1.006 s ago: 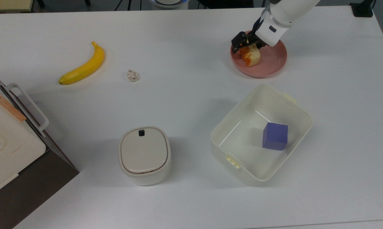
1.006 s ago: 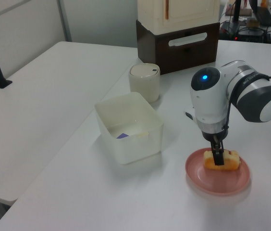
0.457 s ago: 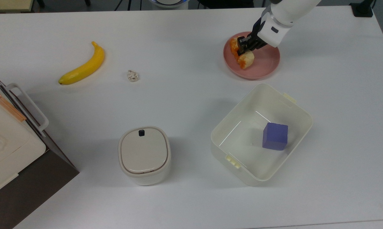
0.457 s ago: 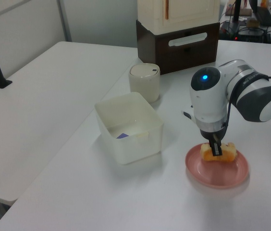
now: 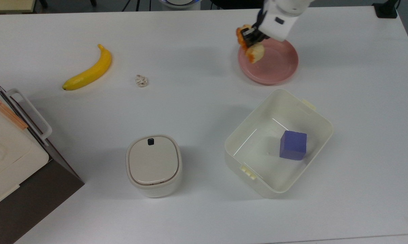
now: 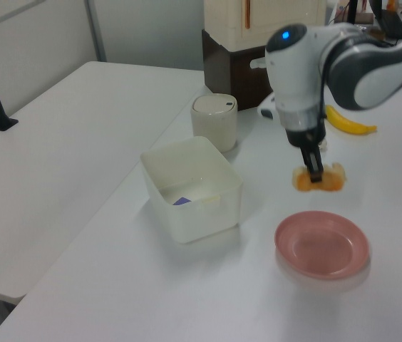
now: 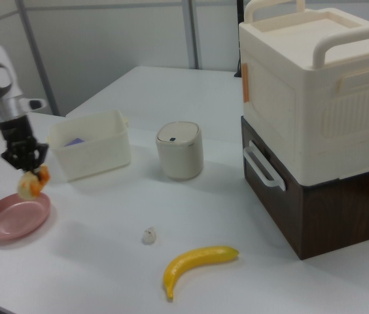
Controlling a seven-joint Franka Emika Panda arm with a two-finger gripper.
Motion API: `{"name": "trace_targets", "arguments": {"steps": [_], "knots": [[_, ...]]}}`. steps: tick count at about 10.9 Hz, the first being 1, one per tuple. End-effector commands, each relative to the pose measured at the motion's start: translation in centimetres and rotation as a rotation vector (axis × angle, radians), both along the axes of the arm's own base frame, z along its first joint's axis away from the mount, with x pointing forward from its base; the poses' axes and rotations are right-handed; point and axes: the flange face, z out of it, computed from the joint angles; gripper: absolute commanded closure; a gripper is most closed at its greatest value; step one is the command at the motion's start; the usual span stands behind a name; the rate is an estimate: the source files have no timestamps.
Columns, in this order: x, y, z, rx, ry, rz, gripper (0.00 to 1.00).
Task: Put the bread on the table
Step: 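Lift the bread off the plate and carry it beside the plate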
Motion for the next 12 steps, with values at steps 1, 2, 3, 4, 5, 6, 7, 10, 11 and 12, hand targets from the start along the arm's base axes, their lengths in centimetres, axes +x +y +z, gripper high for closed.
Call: {"name": "trace_targets", "arguments": {"steps": [1, 2, 3, 4, 5, 6, 7, 10, 11, 12], "knots": [[2.4, -5.8, -2.2, -0.055, 0.011, -0.028, 1.0], [1.8, -6.5, -4.3, -0.109, 0.021, -0.011, 1.0], [1.3, -6.9, -6.6, -0.14, 0.037, -0.007, 1.0], [1.1, -6.8, -8.1, -0.152, 0.049, -0.008, 1.0], [0.8, -6.3, -9.0, -0.173, 0.049, -0.019, 1.0], [0.4, -5.5, -9.6, -0.189, 0.047, -0.02, 1.0], [-0.2, -4.0, -9.8, -0.192, 0.042, -0.01, 1.0], [-2.4, -0.5, -10.6, -0.198, 0.038, 0.003, 1.0], [-2.7, 0.2, -10.6, -0.198, 0.033, 0.003, 1.0], [-2.7, 0.2, -10.5, -0.197, 0.032, 0.003, 1.0]]}}
